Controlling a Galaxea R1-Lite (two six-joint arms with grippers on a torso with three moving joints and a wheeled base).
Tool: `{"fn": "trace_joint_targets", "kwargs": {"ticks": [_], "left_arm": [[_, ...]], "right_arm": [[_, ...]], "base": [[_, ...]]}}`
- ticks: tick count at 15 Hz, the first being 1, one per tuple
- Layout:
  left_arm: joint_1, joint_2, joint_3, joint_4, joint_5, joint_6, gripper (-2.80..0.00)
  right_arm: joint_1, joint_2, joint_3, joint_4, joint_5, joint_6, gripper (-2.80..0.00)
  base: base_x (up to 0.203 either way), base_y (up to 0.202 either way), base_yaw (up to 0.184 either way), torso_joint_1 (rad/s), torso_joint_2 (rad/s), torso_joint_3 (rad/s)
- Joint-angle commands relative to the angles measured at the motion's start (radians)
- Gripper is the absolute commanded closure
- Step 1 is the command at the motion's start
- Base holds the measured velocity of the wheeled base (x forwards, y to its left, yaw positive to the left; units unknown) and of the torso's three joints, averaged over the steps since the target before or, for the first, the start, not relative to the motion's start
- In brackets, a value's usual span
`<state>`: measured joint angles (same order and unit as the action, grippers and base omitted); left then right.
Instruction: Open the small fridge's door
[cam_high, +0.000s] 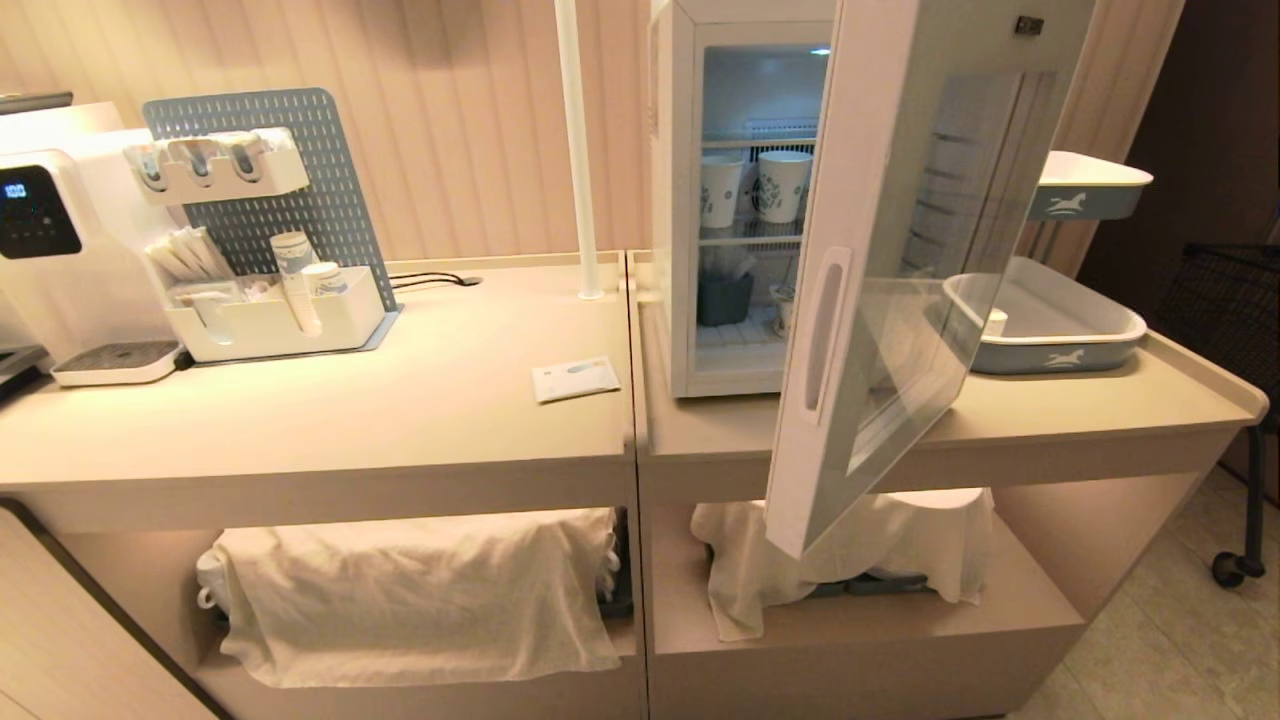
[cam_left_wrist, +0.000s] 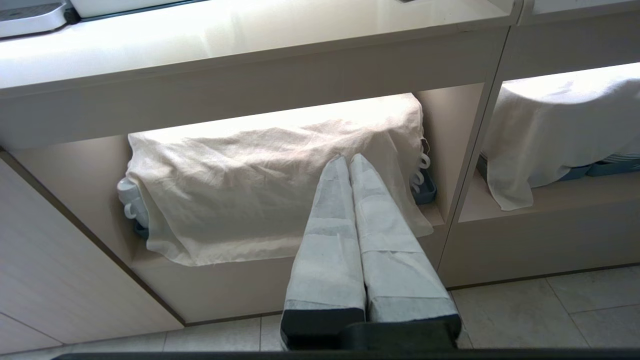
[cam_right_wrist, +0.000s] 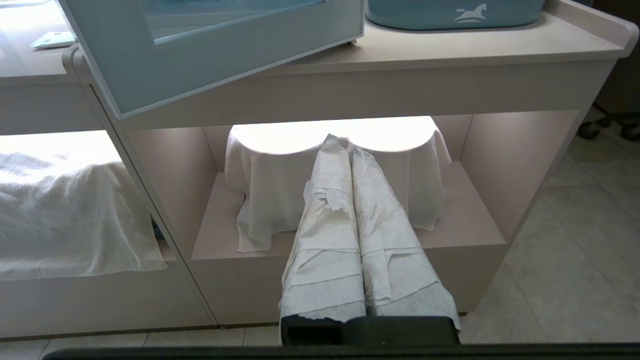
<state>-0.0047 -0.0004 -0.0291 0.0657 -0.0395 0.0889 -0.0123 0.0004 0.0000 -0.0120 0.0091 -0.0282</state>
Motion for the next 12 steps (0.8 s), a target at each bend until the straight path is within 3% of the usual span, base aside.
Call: {"fn": "trace_joint_targets", "kwargs": {"ticks": [1,5,12], "left_arm": [[0.000,0.000,0.000,0.000,0.000,0.002,0.00],[0.000,0.000,0.000,0.000,0.000,0.000,0.00],[0.000,0.000,0.000,0.000,0.000,0.000,0.00]], "right_arm": [[0.000,0.000,0.011,-0.001,-0.002,0.007,0.00],[0.000,0.000,0.011,-0.004,-0.005,0.047,0.00],[0.000,0.000,0.011,-0.005,-0.003,0.042,0.00]], "base": [[0.000,0.000,0.000,0.000,0.00,0.000],[0.000,0.000,0.000,0.000,0.00,0.000],[0.000,0.000,0.000,0.000,0.00,0.000]]}}
